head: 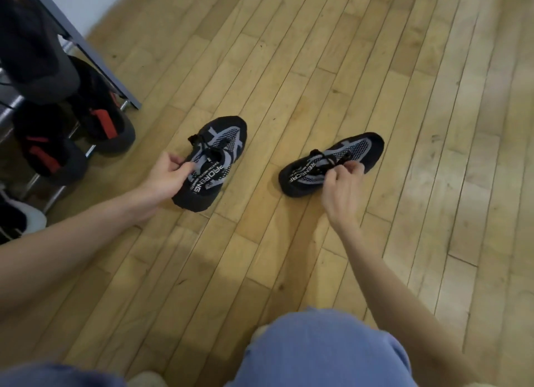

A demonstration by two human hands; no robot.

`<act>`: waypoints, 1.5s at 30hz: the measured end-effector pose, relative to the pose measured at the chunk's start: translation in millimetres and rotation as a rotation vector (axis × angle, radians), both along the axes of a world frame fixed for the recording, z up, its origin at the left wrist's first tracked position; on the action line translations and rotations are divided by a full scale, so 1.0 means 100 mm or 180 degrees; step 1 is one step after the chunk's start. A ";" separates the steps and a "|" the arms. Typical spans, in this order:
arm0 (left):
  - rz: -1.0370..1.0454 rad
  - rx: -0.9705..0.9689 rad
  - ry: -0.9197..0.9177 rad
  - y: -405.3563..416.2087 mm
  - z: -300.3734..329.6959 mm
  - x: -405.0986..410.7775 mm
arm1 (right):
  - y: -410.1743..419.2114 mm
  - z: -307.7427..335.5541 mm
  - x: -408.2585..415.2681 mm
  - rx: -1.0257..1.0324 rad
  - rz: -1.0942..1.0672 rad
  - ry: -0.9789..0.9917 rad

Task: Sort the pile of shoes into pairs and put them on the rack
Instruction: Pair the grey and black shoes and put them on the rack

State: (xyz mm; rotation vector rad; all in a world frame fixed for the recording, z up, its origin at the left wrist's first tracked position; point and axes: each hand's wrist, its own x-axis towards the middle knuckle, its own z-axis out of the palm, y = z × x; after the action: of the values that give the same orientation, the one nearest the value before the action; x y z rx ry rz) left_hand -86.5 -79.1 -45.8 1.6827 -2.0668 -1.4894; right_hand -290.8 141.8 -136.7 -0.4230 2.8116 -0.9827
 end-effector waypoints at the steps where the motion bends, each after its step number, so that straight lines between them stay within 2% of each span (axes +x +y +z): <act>1: 0.0020 -0.0041 -0.0024 0.01 0.02 0.07 | -0.05 0.04 0.16 0.0098 -0.0095 -0.0155; 4: 0.0100 -0.0054 -0.0009 0.06 0.13 0.25 | -0.31 0.08 0.48 0.0475 -0.0058 -0.0689; 7: 0.0191 -0.0041 0.0036 0.09 0.24 0.43 | -0.52 0.05 0.55 0.0535 -0.0081 -0.1040; 11: 0.0403 0.0001 0.0191 0.13 0.37 0.62 | -0.54 0.04 0.60 0.0432 -0.0092 -0.0947; 18: 0.0663 0.0131 0.0514 0.22 0.57 0.97 | -0.12 0.05 0.90 0.0553 0.1063 -0.0481; 23: 0.0744 0.0096 0.0728 0.27 0.76 1.22 | -0.19 0.16 1.08 0.0597 0.0897 -0.0514; 28: 0.0830 -0.0188 0.0924 0.24 1.04 1.53 | -0.44 0.71 1.22 -0.0062 0.0721 -0.0095; 33: 0.1029 -0.0605 0.1391 0.19 1.36 1.83 | -0.87 1.24 1.61 -0.0984 0.1587 0.0224; 45: 0.1460 -0.2015 0.2197 0.25 2.05 2.65 | -1.79 2.15 2.19 -0.2704 0.3029 0.2225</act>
State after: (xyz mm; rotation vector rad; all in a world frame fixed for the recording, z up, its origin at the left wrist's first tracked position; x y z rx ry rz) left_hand 178.7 -54.0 159.0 1.0760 -1.4261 -0.9290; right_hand -71.4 -37.5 78.4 -2.2481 1.8619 -1.8667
